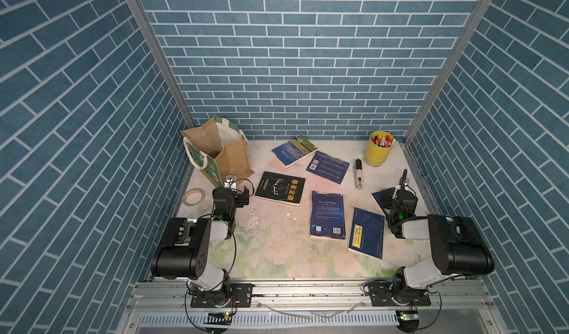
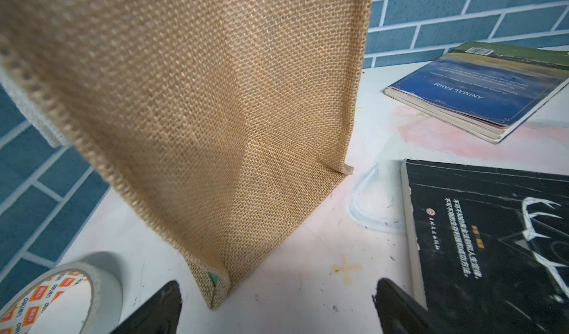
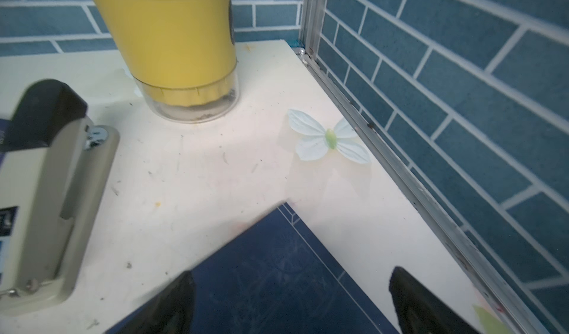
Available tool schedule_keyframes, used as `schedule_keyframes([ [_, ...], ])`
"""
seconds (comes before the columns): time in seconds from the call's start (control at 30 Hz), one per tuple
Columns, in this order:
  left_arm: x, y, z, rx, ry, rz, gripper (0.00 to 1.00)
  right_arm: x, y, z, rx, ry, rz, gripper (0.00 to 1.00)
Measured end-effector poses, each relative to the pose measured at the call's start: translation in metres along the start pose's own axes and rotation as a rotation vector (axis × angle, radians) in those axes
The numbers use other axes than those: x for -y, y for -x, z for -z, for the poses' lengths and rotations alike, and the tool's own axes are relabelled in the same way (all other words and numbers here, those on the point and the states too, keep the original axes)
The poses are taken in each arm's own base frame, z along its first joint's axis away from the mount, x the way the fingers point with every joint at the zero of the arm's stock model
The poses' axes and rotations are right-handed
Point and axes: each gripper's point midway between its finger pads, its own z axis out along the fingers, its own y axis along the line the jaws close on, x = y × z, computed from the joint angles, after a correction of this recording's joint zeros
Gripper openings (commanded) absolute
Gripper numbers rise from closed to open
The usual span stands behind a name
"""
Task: Take out the books from the canvas bag
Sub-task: Reset both arms
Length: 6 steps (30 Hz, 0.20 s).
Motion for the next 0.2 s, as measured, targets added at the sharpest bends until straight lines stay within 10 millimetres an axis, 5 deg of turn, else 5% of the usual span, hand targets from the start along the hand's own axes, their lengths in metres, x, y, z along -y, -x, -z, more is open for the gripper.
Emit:
schedule_keyframes([
  [0.07,0.0014,0.0001,0.0000,0.001,-0.006,-0.004,1.00,-0.0016,0.0013,-0.0001,0.005,0.009,0.000,0.89],
  [0.2,0.0031,0.0002,0.0000,0.001,-0.016,-0.005,1.00,-0.0030,0.0027,-0.0002,0.011,0.017,-0.006,0.99],
])
